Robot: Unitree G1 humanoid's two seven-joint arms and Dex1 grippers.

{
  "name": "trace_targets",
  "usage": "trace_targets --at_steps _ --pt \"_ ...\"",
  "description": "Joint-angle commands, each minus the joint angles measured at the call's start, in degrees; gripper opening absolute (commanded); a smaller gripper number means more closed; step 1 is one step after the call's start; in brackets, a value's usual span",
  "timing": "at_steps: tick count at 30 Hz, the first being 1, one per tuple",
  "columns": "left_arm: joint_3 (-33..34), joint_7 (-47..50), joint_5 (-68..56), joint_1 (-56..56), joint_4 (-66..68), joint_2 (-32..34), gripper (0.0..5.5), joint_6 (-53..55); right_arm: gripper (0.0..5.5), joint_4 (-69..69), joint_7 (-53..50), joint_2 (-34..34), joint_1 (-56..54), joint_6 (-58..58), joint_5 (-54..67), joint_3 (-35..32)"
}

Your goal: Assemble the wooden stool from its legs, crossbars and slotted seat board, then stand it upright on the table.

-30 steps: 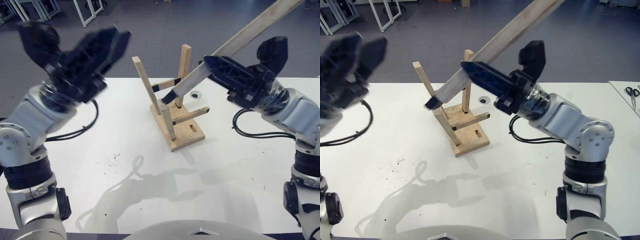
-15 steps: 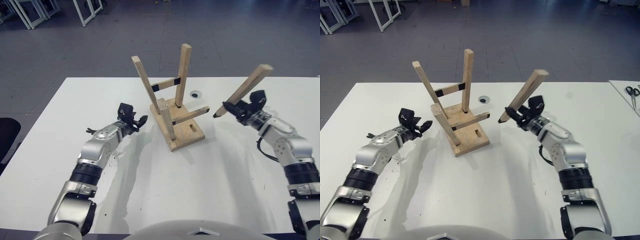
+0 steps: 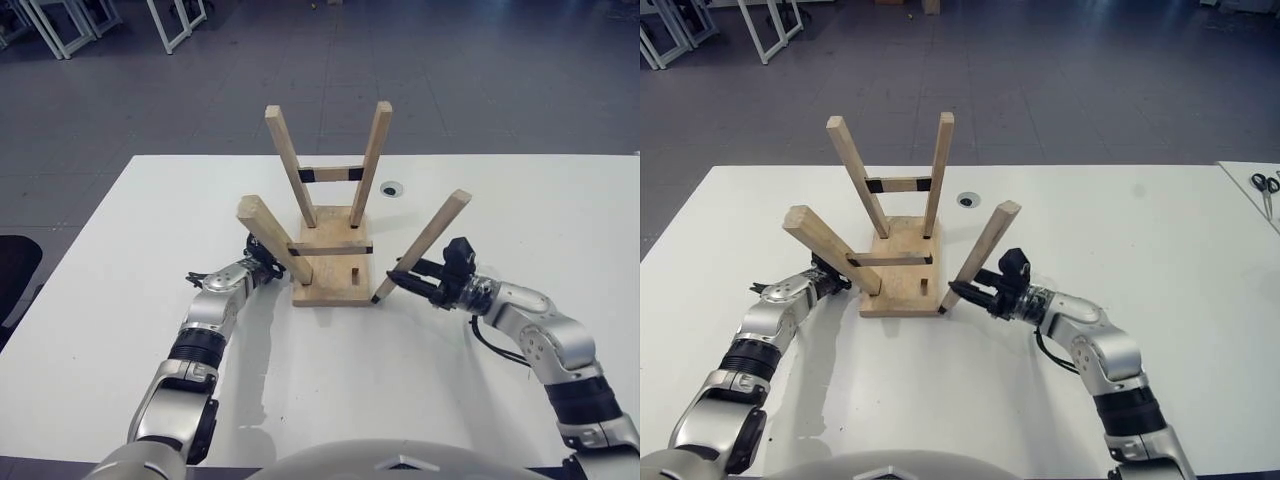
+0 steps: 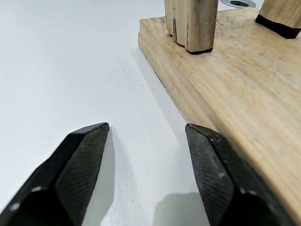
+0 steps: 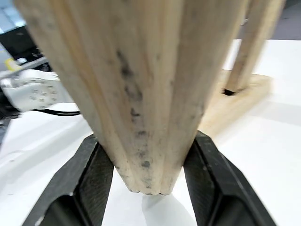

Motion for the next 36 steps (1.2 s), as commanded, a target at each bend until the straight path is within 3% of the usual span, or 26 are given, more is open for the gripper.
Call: trace_targets --at_steps 1,6,12,23,31,36 --pt "-0.86 -5.78 2.54 1.26 4.47 -0.23 3.01 -3.05 2.04 -4.15 -0.26 0.72 -0.44 2.27 1.01 -0.39" --pt "-1.15 -9.88 5.77 -1.05 9.88 -0.35 3.01 -8.41 2.04 -5.03 2.63 -1.75 -5.33 1.3 0.14 -3.38" --pt "-0.57 -9.74 8.07 -5.13 14.83 -1.21 3.01 -10.47 2.04 4.86 5.65 -3.92 -9.63 -6.15 -9.12 -2.88" --pt "2.18 -9.54 10.02 -14.48 28.85 -4.48 3.01 -15.11 2.04 19.39 6.29 5.9 -7.5 -16.83 -15.35 0.13" --pt "2.61 -15.25 10.65 -15.46 32.37 -5.19 3.01 -17.56 2.03 6.53 9.06 5.79 0.44 -11.37 -10.97 2.79" --pt "2.78 -15.59 11.07 -15.1 32.69 -4.9 3.01 -17.77 2.03 -2.15 7.35 3.58 0.21 -7.19 -7.1 -1.75"
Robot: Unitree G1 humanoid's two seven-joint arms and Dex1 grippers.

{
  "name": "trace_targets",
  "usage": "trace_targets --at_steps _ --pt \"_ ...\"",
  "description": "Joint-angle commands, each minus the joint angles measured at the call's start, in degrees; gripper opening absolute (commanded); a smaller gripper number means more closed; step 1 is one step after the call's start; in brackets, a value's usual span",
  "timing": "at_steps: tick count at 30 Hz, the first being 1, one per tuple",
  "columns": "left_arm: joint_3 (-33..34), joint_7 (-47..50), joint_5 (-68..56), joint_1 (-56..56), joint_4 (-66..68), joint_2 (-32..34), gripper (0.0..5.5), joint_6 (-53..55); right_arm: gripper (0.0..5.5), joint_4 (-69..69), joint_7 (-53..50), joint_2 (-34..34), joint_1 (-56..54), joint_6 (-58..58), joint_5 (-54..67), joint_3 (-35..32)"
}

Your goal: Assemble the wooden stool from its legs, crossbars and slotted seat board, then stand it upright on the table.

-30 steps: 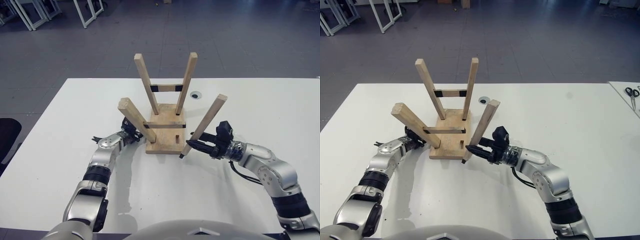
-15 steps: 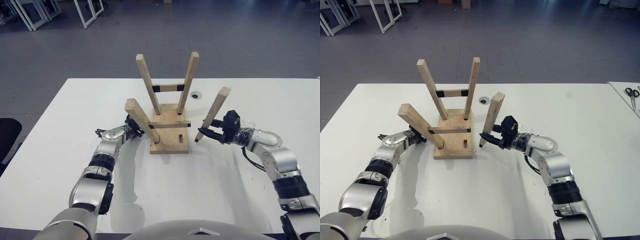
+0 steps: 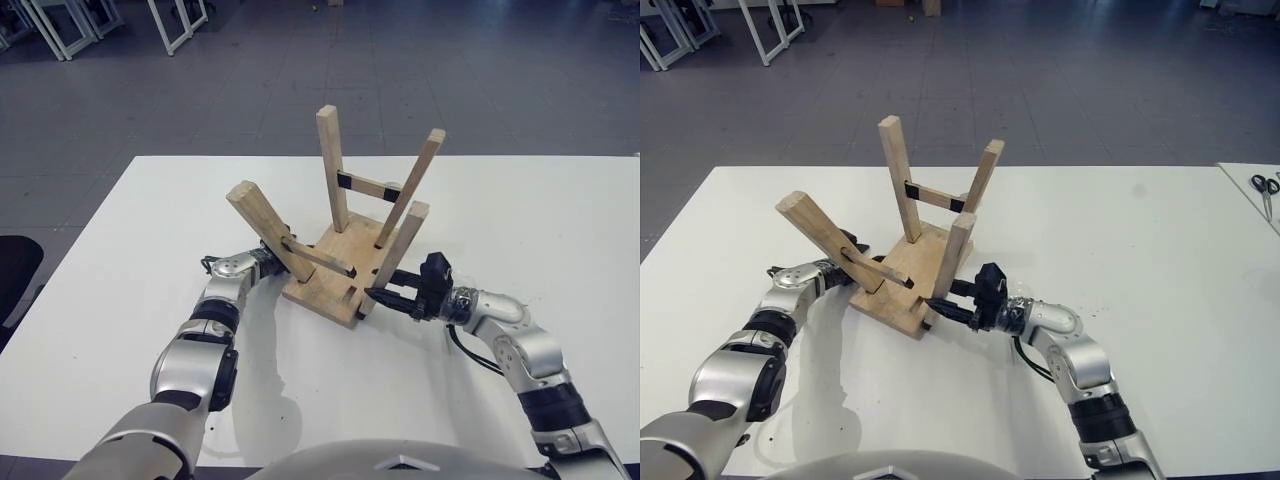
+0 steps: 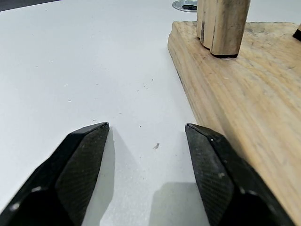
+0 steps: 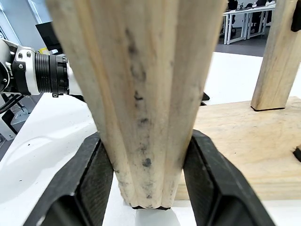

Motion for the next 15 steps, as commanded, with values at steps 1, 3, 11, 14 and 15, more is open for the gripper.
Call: trace_targets --at_steps 1,3,11,14,15 --pt "-0.2 -0.94 1.58 0.54 1.11 -0.47 3.01 1.02 2.03 -7.55 -1.95 -1.93 -1.68 4.26 4.47 -4.63" --pt "-0.19 -1.0 1.62 0.68 1.0 -0.53 3.01 1.13 2.02 -9.13 -2.82 -1.8 -2.22 5.58 5.48 -5.13" --pt "-0.44 -1.22 2.17 0.33 0.55 -1.72 3.01 1.65 2.02 1.22 -2.31 2.4 -5.33 0.39 -0.06 -0.11" --pt "-0.53 -1.39 2.43 0.72 0.29 -2.15 3.01 1.66 2.02 4.68 -1.38 3.2 -5.96 -1.64 -1.59 0.99" --pt "-0.49 -1.44 2.49 0.81 0.23 -2.2 3.01 1.69 2.02 5.32 -1.17 3.31 -6.09 -2.05 -1.98 1.23"
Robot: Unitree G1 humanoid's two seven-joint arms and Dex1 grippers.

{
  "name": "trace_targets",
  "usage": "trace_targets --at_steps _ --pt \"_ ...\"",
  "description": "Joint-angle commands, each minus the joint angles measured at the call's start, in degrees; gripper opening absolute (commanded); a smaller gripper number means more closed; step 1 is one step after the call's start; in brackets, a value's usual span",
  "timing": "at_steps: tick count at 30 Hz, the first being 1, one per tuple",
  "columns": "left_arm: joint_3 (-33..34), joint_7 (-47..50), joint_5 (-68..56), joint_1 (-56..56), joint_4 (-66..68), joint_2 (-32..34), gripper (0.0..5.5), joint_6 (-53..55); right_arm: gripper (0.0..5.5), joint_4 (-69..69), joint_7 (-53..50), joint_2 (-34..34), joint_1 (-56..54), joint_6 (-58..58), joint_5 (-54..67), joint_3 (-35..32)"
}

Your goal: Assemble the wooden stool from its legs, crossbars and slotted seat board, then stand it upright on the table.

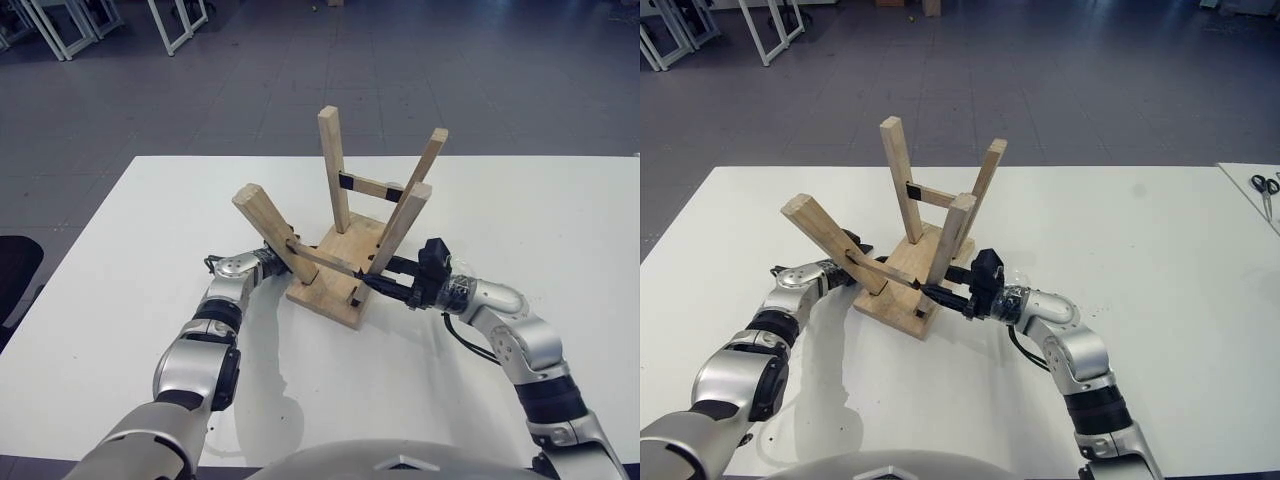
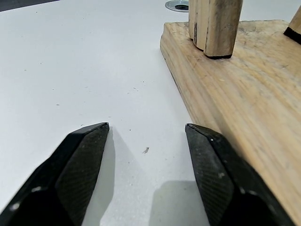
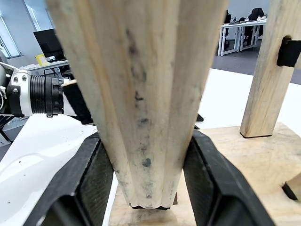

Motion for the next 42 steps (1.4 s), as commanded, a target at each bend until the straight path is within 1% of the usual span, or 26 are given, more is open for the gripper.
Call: trace_targets --at_steps 1,6,10,15,24,26,28,31,34,36,40,42 --pt "-0.69 -1.1 1.32 0.97 0.35 -1.43 3.01 1.52 2.02 3.3 0.77 0.11 -0.93 -1.79 -2.78 1.58" --pt "-0.43 -1.34 1.42 1.08 0.08 -1.33 3.01 1.7 2.02 6.07 -0.25 -2.18 -0.52 -4.09 -7.81 2.47" --pt "-0.09 -1.78 1.27 2.38 -0.89 -0.54 3.01 1.67 2.02 4.79 -0.79 -4.44 3.14 -6.82 -9.57 1.52" --pt "0.2 -2.38 1.09 5.67 -3.14 0.11 3.01 1.99 2.02 6.06 -1.19 -4.7 7.67 -11.99 -10.5 0.98" --pt "0.7 -2.64 0.05 11.26 -11.8 0.78 3.01 5.74 2.02 12.99 -5.68 -3.92 8.56 -23.56 -17.09 2.97" --pt "0.59 -2.5 0.03 13.47 -17.39 1.85 3.01 6.69 2.02 13.91 -6.56 -3.64 8.23 -24.13 -17.24 3.05" --pt "1.89 -1.58 -1.25 16.26 -26.6 3.22 3.01 8.24 2.02 14.47 -7.03 -3.62 7.81 -24.24 -17.24 3.14" --pt "6.82 1.17 -5.0 19.3 -42.67 5.34 3.01 10.36 2.02 14.4 -7.53 -3.77 7.61 -23.9 -16.74 2.94" --pt "13.31 7.61 -6.87 17.06 -56.18 7.26 3.01 10.42 2.02 14.6 -8.33 -4.22 7.09 -23.37 -17.09 2.55" --pt "15.09 10.63 -9.14 13.29 -65.79 7.75 3.01 13.44 2.02 15.42 -9.11 -4.81 6.5 -23.05 -18.09 2.37" --pt "13.7 13.53 -13.57 4.77 -77.63 7.42 3.01 19.73 2.02 17.28 -9.75 -5.96 5.9 -21.71 -19.59 2.69" --pt "10.3 13.11 -14.98 2.15 -82.32 7.23 3.01 23.43 2.02 17.69 -10.13 -6.27 5.78 -21.11 -19.81 2.87"
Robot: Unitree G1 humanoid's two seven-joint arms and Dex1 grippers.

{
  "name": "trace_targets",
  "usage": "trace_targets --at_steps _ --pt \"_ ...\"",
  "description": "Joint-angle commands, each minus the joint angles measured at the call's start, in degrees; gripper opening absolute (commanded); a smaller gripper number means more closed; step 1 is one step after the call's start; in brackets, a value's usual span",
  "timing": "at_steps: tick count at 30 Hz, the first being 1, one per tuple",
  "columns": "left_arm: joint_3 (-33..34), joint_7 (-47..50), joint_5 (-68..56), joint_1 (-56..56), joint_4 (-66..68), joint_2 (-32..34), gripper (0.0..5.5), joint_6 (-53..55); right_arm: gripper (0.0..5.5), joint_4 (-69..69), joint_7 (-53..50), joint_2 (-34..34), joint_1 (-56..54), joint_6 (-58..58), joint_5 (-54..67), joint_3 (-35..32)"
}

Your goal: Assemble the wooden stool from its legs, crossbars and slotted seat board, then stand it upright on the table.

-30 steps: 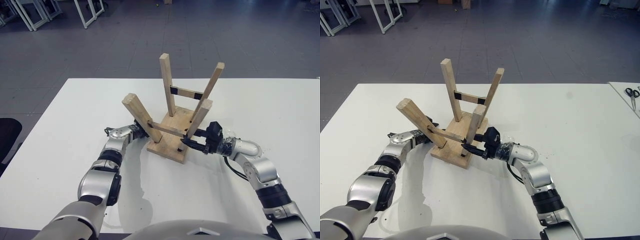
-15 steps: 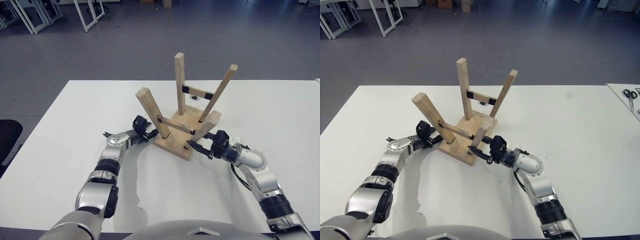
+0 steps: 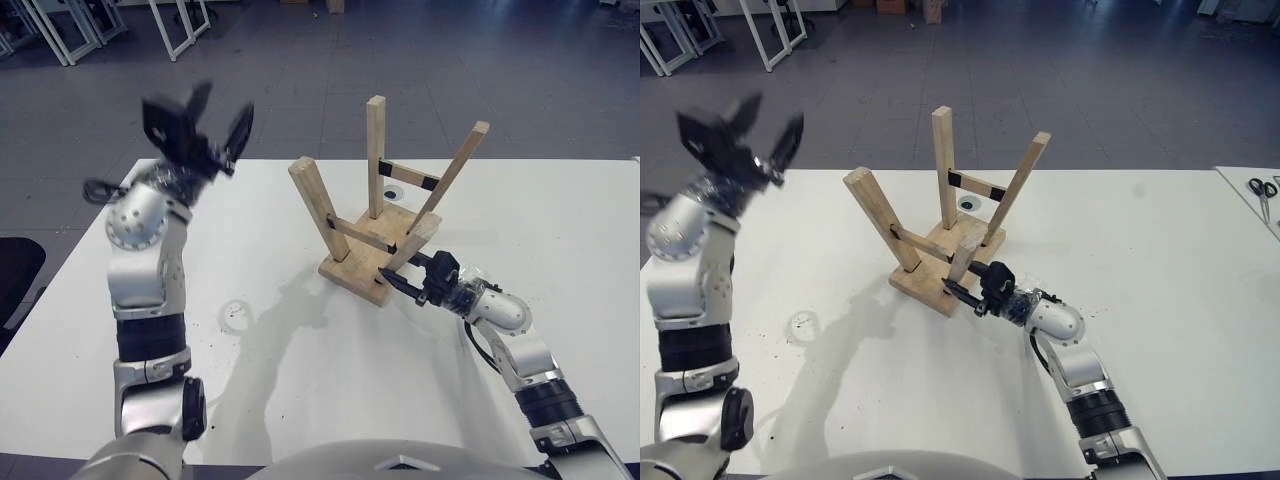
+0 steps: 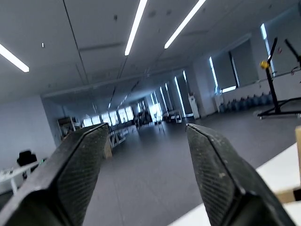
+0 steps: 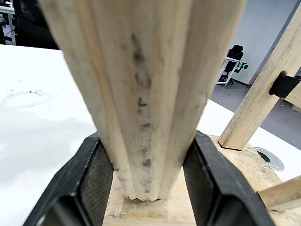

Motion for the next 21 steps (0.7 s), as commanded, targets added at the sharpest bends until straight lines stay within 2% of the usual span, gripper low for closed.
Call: trace_targets --at_steps 1,5,9,15,21 --pt "-7.41 -0.95 -1.27 -3.74 -8.13 -0.2 3.01 6.61 2.02 5.12 -0.93 -2.88 3.13 6.37 -5.26 1.16" --pt "-19.22 -3.86 5.74 0.44 -7.36 0.4 3.01 4.81 2.02 4.97 -0.86 -2.7 2.67 7.36 -4.24 1.09" --pt "-26.69 -4.84 12.19 1.96 3.46 -1.84 3.01 -0.96 2.02 5.02 -0.24 -2.8 1.92 8.35 -3.94 1.24" --pt "-28.42 -5.16 14.45 -0.28 14.14 -5.66 3.01 -5.9 2.02 5.89 0.31 -2.47 0.72 11.42 -3.84 1.74" --pt "-30.73 -6.36 17.58 -0.39 19.13 -7.37 3.01 -9.43 2.02 7.41 0.84 -3.12 0.05 14.73 -4.6 2.54"
